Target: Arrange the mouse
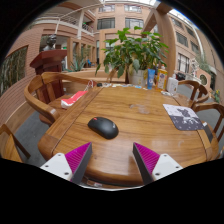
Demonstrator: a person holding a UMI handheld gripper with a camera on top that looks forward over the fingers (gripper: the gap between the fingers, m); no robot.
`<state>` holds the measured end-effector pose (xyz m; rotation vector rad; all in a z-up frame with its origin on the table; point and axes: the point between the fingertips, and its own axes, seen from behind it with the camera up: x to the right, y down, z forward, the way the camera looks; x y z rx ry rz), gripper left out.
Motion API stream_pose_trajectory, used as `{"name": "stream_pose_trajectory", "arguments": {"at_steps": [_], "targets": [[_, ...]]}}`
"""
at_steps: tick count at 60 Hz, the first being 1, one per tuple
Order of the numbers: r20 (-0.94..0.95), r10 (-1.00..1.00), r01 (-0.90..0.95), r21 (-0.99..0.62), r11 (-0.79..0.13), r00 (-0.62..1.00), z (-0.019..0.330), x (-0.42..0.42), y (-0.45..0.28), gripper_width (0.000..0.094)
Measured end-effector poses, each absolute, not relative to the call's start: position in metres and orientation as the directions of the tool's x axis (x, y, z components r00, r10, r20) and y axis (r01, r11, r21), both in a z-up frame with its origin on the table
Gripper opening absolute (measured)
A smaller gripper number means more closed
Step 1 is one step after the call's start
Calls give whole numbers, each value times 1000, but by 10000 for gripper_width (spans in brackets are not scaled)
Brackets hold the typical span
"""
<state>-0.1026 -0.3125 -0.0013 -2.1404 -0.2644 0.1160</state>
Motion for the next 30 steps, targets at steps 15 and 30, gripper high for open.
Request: {"name": "stream_pose_trajectory", "arguments": {"at_steps": [15,30], "targets": [[75,266,206,-836,-509,961,-9,-132,-246,857],[54,282,202,-825,-528,958,-11,-138,-200,826]]}}
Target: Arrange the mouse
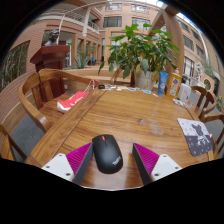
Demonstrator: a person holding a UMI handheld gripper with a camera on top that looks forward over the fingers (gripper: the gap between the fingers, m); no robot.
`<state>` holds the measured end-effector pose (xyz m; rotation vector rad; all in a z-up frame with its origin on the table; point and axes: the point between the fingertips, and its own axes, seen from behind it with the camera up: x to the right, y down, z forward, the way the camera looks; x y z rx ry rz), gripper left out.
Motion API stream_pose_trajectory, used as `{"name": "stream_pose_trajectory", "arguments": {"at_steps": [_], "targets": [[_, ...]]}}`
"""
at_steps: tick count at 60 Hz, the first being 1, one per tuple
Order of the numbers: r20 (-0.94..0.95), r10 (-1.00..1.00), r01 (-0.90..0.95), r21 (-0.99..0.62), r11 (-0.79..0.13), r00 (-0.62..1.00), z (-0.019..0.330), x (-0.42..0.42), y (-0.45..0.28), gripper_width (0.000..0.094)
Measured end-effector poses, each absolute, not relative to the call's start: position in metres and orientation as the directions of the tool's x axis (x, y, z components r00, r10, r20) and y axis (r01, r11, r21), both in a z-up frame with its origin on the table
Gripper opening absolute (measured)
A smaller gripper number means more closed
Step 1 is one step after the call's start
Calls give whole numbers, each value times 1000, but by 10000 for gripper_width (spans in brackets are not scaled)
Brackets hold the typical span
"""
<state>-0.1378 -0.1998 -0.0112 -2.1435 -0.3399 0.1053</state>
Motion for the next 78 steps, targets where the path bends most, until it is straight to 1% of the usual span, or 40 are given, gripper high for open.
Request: {"name": "stream_pose_trajectory", "arguments": {"at_steps": [3,6,9,10,12,13,17,22,23,27,33,35,38,41,46,50,54,57,60,63,66,68,69,71,72,73,78], "targets": [[40,291,200,-814,-545,956,-12,-138,-195,779],[21,301,193,-809,-555,954,-13,-141,-191,676],[21,299,194,-805,-561,954,-13,-141,-187,624],[26,302,200,-804,-561,953,-15,-142,-186,593],[20,312,201,-801,-564,950,-14,-146,-186,497],[19,310,200,-801,-564,951,-14,-146,-187,476],[37,295,204,-803,-560,955,-14,-146,-186,457],[26,270,182,-799,-574,963,-14,-146,-184,404],[22,264,177,-797,-577,964,-14,-146,-184,382],[15,251,164,-793,-587,968,-14,-145,-183,348],[-16,256,145,-788,-598,967,-11,-149,-185,347],[-40,261,130,-790,-600,964,-4,-150,-186,348],[-60,278,113,-817,-566,959,21,-149,-185,349],[-79,295,90,-850,-519,952,58,-145,-181,348],[-130,326,21,-907,-421,936,137,-125,-174,349],[-133,334,-14,-942,-336,933,201,-92,-164,350],[-109,318,-23,-964,-264,942,235,-47,-148,349],[-101,293,-25,-967,-252,951,244,-5,-136,348],[-86,253,-16,-964,-265,964,237,26,-115,347],[-57,204,5,-956,-293,977,213,71,-103,347],[-34,156,23,-938,-347,987,190,102,-87,346],[-20,128,31,-922,-387,992,166,121,-80,346],[-14,119,35,-915,-402,993,144,138,-81,346],[-3,98,41,-895,-444,995,119,154,-77,346],[1,90,43,-888,-458,996,97,168,-82,346],[3,82,42,-879,-475,997,95,171,-75,346],[22,59,51,-838,-543,998,46,195,-73,347]]}}
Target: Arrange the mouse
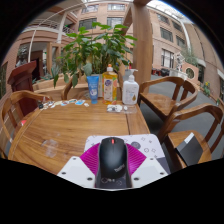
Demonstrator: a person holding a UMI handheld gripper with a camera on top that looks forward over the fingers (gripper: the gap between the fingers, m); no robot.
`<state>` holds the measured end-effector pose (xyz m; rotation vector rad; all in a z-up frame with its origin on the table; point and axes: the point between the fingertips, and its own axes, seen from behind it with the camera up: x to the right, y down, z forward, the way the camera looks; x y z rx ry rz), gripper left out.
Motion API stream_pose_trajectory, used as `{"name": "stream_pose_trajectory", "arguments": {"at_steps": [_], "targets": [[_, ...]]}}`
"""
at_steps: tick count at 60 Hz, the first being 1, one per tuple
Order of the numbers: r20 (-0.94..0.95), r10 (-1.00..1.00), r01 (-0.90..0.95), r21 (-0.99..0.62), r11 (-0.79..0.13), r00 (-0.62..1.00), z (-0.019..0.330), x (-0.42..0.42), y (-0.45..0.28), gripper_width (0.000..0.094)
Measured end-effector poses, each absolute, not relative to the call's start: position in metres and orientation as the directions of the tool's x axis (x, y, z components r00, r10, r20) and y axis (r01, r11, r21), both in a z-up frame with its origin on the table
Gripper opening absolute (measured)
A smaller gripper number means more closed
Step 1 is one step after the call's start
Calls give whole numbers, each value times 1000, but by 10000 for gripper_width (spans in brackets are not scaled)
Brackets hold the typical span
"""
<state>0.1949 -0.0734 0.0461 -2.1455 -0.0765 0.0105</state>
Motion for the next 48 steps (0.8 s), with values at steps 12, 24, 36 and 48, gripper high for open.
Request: {"name": "stream_pose_trajectory", "arguments": {"at_steps": [12,24,36,48], "targets": [[32,37,49,-767,-639,999,-10,211,-78,419],[32,26,41,-788,-615,999,8,214,-88,870],[38,-12,25,-828,-560,999,71,211,-136,851],[45,-36,19,-853,-522,998,119,203,-197,851]]}}
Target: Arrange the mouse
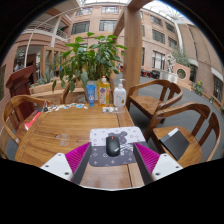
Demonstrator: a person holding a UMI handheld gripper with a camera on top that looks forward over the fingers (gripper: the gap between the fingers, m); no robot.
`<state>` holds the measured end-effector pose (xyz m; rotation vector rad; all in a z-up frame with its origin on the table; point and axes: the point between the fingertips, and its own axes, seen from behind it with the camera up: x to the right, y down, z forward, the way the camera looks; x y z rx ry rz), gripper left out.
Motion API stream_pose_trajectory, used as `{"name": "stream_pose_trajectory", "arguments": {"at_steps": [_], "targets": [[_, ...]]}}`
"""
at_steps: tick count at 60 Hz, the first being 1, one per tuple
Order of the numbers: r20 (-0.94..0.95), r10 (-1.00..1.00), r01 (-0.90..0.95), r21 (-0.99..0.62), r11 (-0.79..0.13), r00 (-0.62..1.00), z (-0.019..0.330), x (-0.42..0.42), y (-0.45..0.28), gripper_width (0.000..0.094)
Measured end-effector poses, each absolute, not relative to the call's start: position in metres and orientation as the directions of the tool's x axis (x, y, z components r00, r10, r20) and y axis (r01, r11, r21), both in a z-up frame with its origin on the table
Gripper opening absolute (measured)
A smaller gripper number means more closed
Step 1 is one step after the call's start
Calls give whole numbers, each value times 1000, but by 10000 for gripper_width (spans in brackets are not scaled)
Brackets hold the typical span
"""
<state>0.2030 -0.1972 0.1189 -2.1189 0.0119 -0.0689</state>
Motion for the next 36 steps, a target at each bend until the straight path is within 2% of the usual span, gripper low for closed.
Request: {"name": "stream_pose_trajectory", "arguments": {"at_steps": [13,36], "targets": [[60,-46,30,-868,-495,997,152,192,-253,856],[117,-65,71,-868,-491,991,162,196,-294,854]]}}
